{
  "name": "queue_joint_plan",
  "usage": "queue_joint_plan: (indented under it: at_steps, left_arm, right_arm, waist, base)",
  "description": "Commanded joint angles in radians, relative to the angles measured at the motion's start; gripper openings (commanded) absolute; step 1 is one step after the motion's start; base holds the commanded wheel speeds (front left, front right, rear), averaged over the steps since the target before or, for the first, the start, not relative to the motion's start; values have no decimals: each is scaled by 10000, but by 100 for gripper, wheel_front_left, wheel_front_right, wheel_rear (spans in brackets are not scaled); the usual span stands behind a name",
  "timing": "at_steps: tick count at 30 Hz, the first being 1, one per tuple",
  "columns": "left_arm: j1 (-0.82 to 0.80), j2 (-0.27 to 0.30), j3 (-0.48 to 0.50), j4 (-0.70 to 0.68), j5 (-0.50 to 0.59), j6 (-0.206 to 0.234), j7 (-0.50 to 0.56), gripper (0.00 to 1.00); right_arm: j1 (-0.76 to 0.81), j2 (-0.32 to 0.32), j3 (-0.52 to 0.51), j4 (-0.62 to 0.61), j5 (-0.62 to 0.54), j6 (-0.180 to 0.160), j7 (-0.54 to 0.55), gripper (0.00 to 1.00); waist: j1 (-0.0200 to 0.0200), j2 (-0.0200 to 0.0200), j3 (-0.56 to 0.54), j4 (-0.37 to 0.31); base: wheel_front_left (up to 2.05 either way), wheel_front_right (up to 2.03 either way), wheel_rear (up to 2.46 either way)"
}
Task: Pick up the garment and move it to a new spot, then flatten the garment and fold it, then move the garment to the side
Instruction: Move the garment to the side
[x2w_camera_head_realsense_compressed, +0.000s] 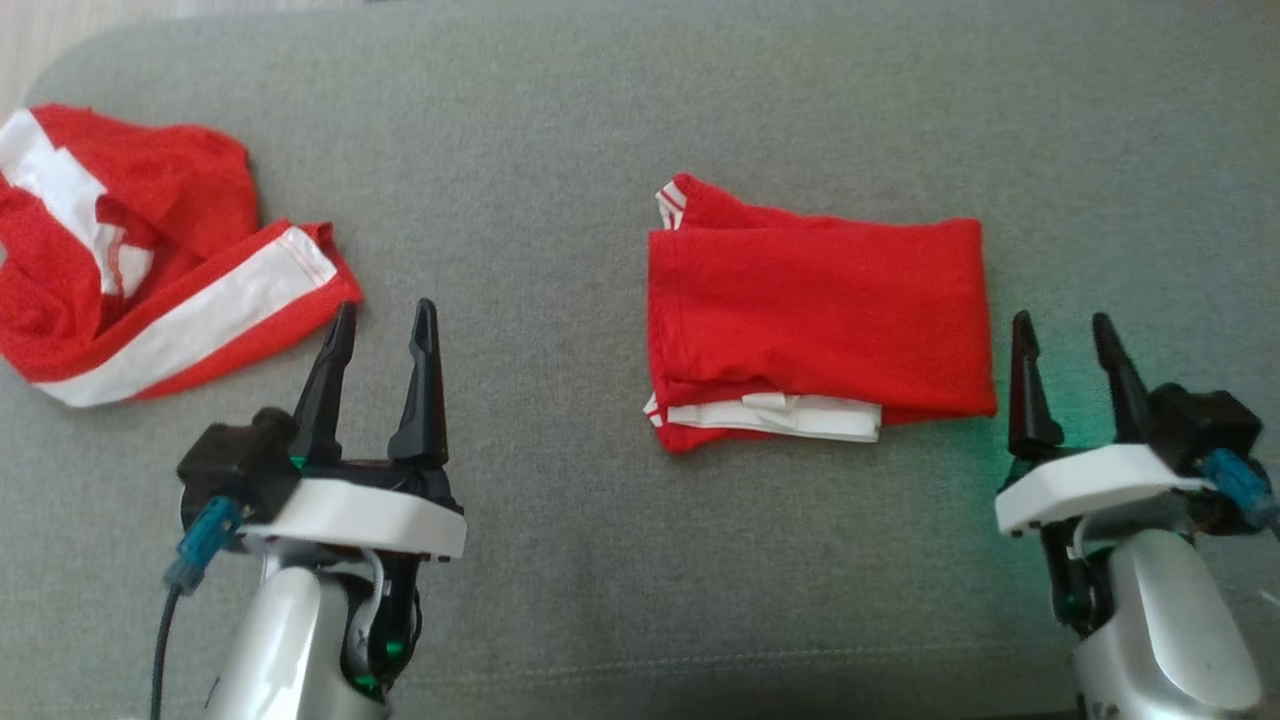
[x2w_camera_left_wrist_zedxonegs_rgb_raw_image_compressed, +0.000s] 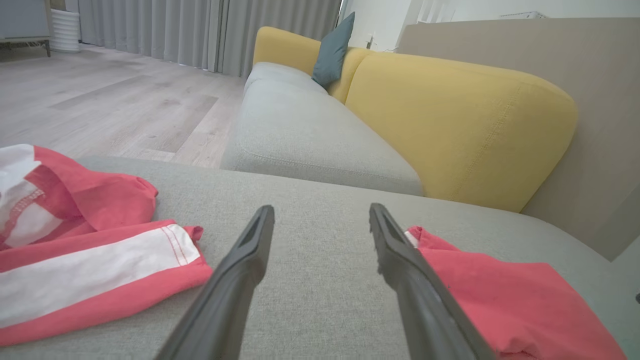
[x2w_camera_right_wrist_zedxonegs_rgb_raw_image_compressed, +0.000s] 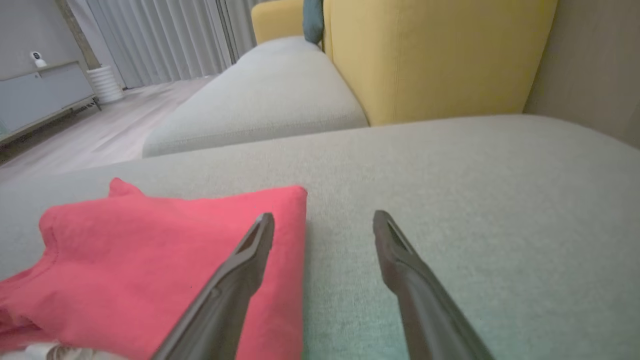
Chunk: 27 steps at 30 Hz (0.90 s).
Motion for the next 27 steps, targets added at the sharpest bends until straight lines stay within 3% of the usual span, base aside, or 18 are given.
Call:
queue_joint_plan:
  at_steps: [1, 15, 16, 17, 18, 24, 27]
  left_arm:
    - [-524, 133, 231, -292, 128, -41, -51, 100]
    - [-962, 133, 279, -240, 180, -186, -51, 100]
    - [-984, 133, 302, -240, 193, -192, -51, 100]
    - [-1003, 133, 334, -245, 209, -193, -51, 100]
    - [-1022, 133, 365, -246, 228, -198, -51, 100]
    - [-1110, 133, 562, -196, 393, -270, -51, 100]
    - [-1167, 133, 633, -191, 443, -323, -51, 100]
  right_arm:
    - [-512, -15, 301, -179, 89, 65, 50, 100]
    - [-1907, -15, 1011, 2290, 842, 65, 135, 100]
    - [-1999, -15, 1074, 2404, 781, 65, 113, 70]
    - [-2094, -15, 1126, 2500, 711, 65, 80, 7]
    - [-2190, -15, 1163, 2579, 586, 65, 31, 0]
    - [-2722, -20, 813, 2559, -785, 65, -307, 0]
    - [-2922, -340, 517, 2282, -1534, 65, -357, 0]
  waist:
    - [0, 0, 160, 105]
    - [0, 0, 1077, 521]
    - [0, 0, 1122, 512]
    - [0, 0, 1179, 489]
    - [0, 0, 1221, 463]
    - [0, 0, 1333, 104]
    - [0, 0, 1352, -115]
  base:
    - [0, 0, 0]
    - [0, 0, 0]
    - [0, 0, 0]
    - [0, 0, 0]
    - [0, 0, 0]
    - [0, 0, 0]
    - [0, 0, 0]
